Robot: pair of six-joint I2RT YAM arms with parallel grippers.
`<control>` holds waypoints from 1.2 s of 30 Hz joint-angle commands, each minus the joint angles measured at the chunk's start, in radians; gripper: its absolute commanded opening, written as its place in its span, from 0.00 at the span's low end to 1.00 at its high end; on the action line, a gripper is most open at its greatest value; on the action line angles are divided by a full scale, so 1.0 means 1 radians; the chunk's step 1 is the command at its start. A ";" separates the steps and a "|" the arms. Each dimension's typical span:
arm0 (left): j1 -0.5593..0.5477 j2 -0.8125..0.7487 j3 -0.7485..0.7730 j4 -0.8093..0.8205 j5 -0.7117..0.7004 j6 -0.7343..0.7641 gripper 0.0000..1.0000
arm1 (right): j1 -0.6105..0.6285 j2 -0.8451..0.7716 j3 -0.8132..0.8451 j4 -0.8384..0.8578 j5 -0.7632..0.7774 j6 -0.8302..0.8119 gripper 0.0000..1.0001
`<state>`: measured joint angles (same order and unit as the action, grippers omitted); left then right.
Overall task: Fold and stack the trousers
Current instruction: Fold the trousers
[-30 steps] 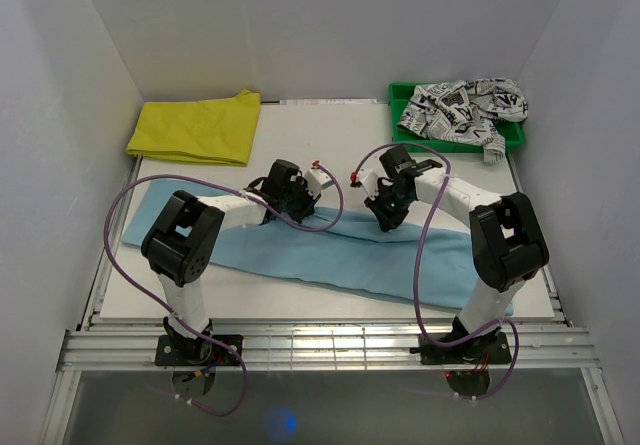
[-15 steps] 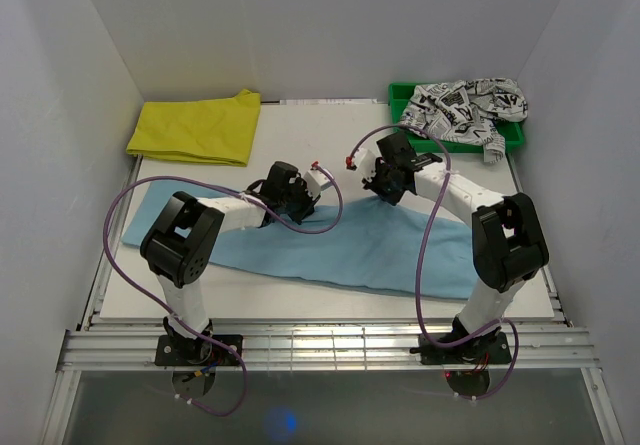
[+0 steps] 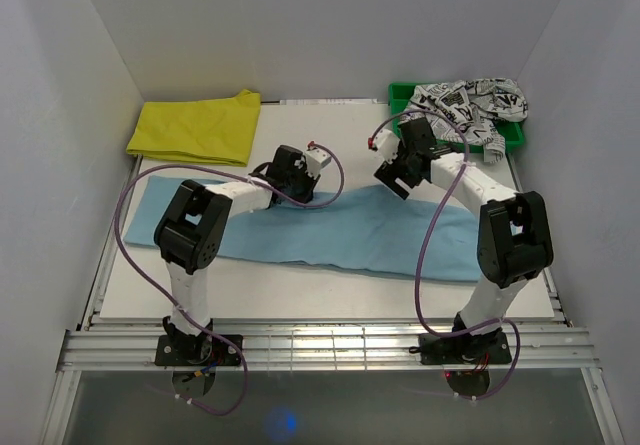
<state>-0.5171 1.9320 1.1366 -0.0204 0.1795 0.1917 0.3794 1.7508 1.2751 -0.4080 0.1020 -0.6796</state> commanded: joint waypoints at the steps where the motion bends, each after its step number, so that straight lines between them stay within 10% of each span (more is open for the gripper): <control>1: 0.074 0.122 0.099 -0.199 -0.146 -0.069 0.08 | -0.097 -0.054 0.088 -0.177 -0.040 0.029 0.91; 5: 0.097 0.173 0.262 -0.277 -0.130 -0.098 0.25 | -0.160 -0.065 0.154 -0.414 -0.218 0.018 0.85; 9: 0.135 0.148 0.360 -0.378 -0.075 -0.133 0.81 | -0.232 -0.059 0.138 -0.578 -0.291 0.015 0.81; 12: 0.176 0.064 0.376 -0.407 0.009 -0.152 0.96 | -0.276 -0.033 0.087 -0.647 -0.337 0.020 0.81; 19: 0.244 -0.070 0.322 -0.665 0.400 0.023 0.97 | -0.366 0.044 -0.038 -0.571 -0.358 0.028 0.84; 36: 0.609 -0.021 0.064 -0.728 0.161 -0.020 0.95 | -0.551 0.171 -0.056 -0.402 -0.045 -0.172 0.91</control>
<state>-0.0048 1.8606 1.2201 -0.7021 0.5171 0.1467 -0.1200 1.8515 1.2358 -0.9756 -0.2050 -0.7464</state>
